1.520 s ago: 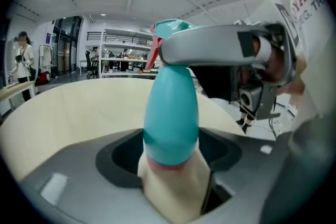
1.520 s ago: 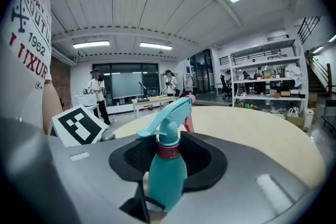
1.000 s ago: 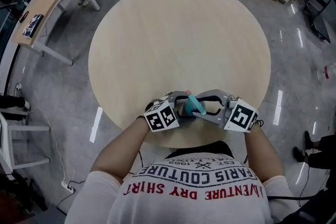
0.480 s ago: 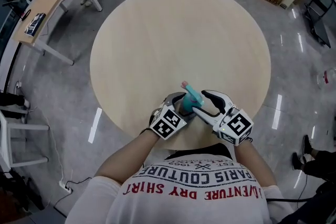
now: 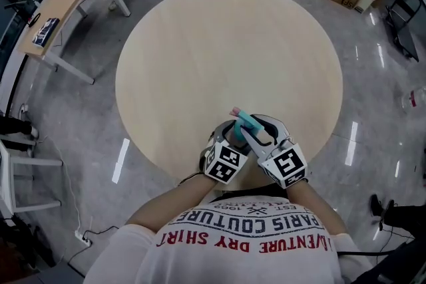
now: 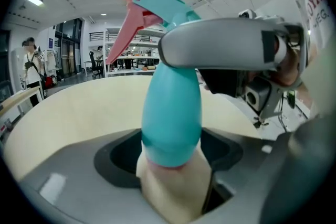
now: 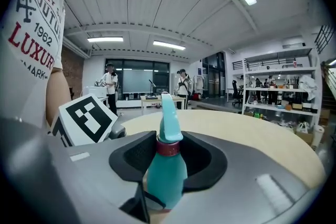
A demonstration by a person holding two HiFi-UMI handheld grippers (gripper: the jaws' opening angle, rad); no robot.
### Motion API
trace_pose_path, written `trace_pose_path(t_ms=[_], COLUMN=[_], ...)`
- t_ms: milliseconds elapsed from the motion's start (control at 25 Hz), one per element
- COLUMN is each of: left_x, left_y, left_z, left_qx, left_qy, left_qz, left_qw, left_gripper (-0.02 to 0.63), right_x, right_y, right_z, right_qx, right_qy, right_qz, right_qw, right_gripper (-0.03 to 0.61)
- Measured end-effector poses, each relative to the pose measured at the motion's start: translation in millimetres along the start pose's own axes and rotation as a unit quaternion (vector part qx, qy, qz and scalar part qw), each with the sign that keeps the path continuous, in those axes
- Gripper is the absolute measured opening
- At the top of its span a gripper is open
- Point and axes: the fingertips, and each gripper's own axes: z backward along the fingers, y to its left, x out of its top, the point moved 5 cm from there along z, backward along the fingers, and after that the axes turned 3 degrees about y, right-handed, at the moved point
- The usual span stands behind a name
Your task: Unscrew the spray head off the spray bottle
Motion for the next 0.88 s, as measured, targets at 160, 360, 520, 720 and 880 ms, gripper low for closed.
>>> trace_pose_path(t_ms=[160,360,520,720,880], left_x=[-8.2,-26.6,-32.0,-34.2,-35.2], left_y=[-2.4,-5.3,1.2,-1.5,1.3], left_z=[3.6,29.9,38.6,37.3,36.9], left_qx=[-0.076,-0.225,-0.259,-0.251,-0.248], left_qy=[-0.012,-0.009,0.01,-0.002,-0.006], left_qz=[-0.043,-0.192,-0.229,-0.208,-0.203], left_qw=[0.9961,0.9553,0.9381,0.9454,0.9473], left_gripper=[0.345,0.345,0.344,0.344,0.344], right_x=[-3.5,-3.0,0.0,-3.6,-1.6], right_y=[4.1,26.2,36.6,34.8,36.7], right_z=[3.3,20.0,14.0,15.9,13.0], right_qx=[0.081,0.269,0.301,0.293,0.289], right_qy=[0.012,0.036,0.036,0.022,0.018], right_qz=[0.012,0.081,0.091,0.081,0.065], right_qw=[0.997,0.959,0.949,0.952,0.955], right_gripper=[0.141,0.134,0.133,0.132,0.132])
